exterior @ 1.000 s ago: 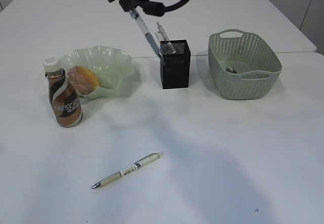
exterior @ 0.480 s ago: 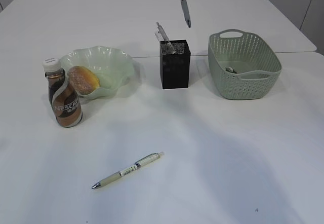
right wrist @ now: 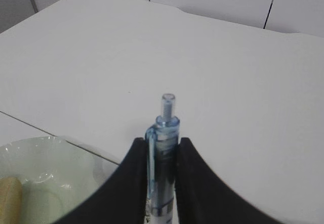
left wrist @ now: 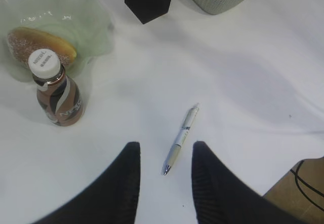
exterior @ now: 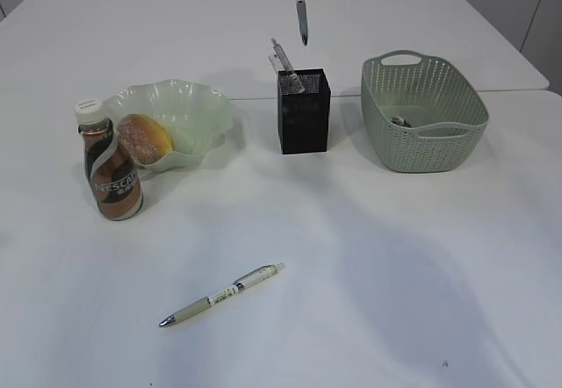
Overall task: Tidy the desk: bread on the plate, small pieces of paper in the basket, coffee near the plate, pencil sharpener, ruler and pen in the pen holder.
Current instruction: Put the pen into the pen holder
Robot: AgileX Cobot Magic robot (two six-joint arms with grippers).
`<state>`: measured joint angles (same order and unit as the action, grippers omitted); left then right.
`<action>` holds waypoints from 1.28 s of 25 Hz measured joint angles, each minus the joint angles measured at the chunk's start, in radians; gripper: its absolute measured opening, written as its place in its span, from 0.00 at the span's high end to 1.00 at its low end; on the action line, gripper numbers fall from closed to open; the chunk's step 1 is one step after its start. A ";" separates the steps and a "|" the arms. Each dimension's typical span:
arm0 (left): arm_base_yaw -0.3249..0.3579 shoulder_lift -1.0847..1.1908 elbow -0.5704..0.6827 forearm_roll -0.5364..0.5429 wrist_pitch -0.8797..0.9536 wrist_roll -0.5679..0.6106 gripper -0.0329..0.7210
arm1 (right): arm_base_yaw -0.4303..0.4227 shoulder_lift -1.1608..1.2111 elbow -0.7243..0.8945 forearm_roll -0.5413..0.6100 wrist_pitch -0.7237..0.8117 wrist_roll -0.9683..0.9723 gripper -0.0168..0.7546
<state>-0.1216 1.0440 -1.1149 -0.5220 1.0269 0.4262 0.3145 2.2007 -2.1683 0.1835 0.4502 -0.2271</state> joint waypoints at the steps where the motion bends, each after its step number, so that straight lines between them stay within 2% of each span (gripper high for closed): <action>1: 0.000 0.000 0.000 0.000 -0.001 0.004 0.64 | 0.000 0.016 0.000 0.002 -0.022 0.000 0.81; 16: 0.000 0.000 0.000 0.000 -0.001 0.016 0.64 | -0.016 0.161 0.000 0.004 -0.086 0.000 0.81; 23: 0.000 0.000 0.000 0.000 -0.001 0.025 0.64 | -0.048 0.188 0.002 0.032 -0.086 0.000 0.81; 32: 0.000 0.000 0.000 0.000 -0.001 0.026 0.64 | -0.048 0.192 0.002 0.052 -0.062 0.000 0.81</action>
<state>-0.1216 1.0440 -1.1149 -0.5220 1.0255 0.4526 0.2662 2.3925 -2.1665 0.2350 0.3882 -0.2271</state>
